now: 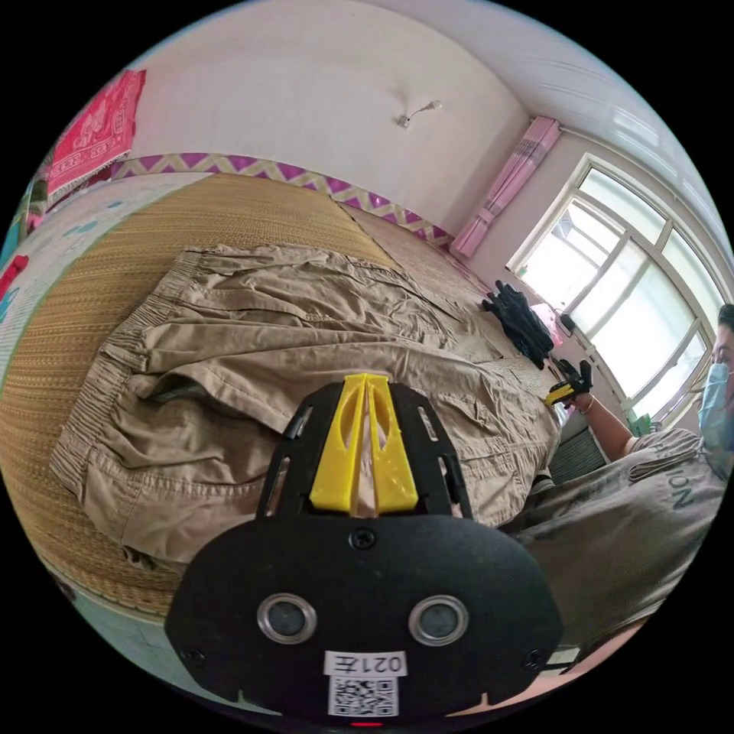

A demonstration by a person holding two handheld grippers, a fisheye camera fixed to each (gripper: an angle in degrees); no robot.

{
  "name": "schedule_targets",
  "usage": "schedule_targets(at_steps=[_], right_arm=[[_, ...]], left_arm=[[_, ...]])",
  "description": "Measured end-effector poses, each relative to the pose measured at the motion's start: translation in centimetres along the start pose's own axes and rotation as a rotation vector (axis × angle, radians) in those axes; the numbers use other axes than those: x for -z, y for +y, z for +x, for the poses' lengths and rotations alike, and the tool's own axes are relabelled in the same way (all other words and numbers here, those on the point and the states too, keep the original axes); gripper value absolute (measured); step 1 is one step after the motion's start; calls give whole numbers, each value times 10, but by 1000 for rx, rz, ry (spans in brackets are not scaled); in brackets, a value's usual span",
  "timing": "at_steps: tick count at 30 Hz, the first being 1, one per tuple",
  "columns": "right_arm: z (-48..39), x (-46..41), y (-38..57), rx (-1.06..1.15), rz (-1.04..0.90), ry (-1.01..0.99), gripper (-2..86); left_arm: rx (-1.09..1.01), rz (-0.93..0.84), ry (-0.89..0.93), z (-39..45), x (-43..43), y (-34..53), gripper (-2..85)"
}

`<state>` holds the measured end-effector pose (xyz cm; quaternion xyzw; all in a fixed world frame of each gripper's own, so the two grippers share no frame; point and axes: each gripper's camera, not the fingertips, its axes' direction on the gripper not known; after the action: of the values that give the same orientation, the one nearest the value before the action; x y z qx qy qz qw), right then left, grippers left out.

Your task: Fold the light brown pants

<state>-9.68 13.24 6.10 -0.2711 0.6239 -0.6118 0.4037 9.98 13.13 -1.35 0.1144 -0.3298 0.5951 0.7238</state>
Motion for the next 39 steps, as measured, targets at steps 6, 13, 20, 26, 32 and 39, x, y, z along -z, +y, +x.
schedule_targets(at_steps=[6, 13, 20, 26, 32, 39], right_arm=[[18, 50, -24, -62, 107, 100, -9], [110, 50, -117, -120, -59, 195, -9], [98, 50, -100, -254, -22, 225, 12], [-4, 66, -64, -196, 141, 266, 19], [-10, 77, 9, -347, 185, 329, -8], [12, 133, 85, -476, 213, 299, -8]], left_arm=[[-29, -39, -28, 28, -4, -23, -9], [120, -176, -189, 30, -40, -36, -10], [310, -38, 9, -4, 8, 9, -10], [392, 37, 74, -5, 42, 47, -9], [264, 91, -43, 43, 63, 62, -9], [282, 286, 73, 42, 108, 95, -9]])
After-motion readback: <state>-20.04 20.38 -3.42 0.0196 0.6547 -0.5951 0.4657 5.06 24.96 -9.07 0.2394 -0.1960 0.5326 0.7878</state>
